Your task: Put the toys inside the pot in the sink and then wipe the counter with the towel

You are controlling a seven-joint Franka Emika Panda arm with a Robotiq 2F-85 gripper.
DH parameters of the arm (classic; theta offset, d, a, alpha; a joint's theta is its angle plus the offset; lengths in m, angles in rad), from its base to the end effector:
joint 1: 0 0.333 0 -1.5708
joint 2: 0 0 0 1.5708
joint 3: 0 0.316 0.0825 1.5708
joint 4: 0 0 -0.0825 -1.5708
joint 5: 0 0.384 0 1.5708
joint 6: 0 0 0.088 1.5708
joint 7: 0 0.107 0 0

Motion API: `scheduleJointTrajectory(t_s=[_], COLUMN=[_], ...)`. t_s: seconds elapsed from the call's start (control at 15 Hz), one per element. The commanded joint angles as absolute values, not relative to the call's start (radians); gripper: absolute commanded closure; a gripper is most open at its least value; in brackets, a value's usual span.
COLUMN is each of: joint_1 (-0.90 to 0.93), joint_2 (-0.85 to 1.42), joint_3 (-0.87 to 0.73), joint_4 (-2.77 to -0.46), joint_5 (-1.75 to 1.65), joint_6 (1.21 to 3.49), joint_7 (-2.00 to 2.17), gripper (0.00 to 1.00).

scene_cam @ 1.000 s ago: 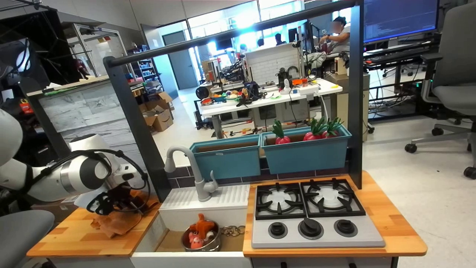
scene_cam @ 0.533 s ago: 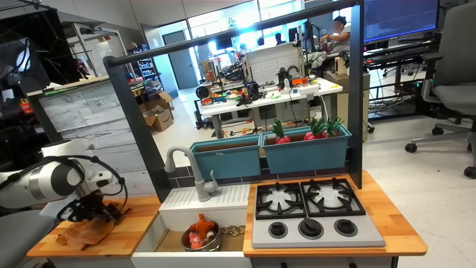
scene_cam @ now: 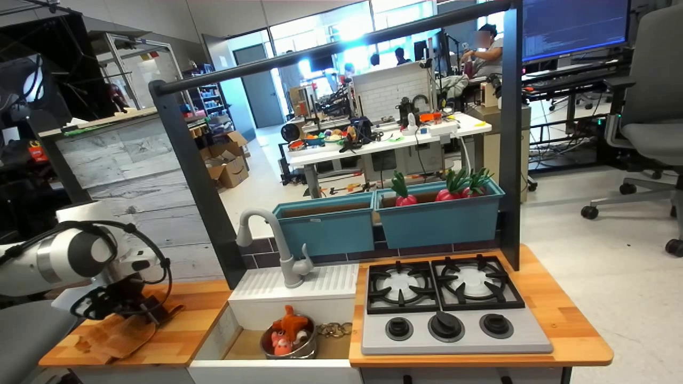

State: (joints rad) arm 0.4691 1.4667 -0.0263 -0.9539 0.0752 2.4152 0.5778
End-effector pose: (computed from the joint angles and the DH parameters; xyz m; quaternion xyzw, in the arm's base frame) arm 0.6527 0.3176 -0.0575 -0.9964 0.0838 0.0079 0.0091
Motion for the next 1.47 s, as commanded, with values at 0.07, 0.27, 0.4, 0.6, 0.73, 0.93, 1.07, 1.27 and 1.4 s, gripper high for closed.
scheduleJointTrajectory(t_s=[0.07,0.27,0.4,0.6,0.73,0.93,1.07,1.27,1.4], joint_1=[0.438,0.449,0.464,0.481,0.501,0.543,0.568,0.568,0.549], joint_2=[1.499,1.514,1.531,1.536,1.531,1.537,1.57,1.56,1.535], joint_3=[-0.155,-0.189,-0.153,-0.099,-0.063,-0.016,0.005,-0.048,-0.095], joint_4=[-1.008,-1.0,-0.993,-0.97,-0.963,-0.951,-0.912,-0.925,-0.973], joint_5=[0.058,0.049,0.049,0.049,0.056,0.06,0.035,0.042,0.044], joint_6=[2.432,2.413,2.416,2.449,2.472,2.48,2.473,2.455,2.456], joint_7=[0.715,0.734,0.684,0.582,0.521,0.46,0.483,0.521,0.587], gripper=[0.0,0.0,0.0,0.0,0.0,0.0,0.0,0.0,0.0])
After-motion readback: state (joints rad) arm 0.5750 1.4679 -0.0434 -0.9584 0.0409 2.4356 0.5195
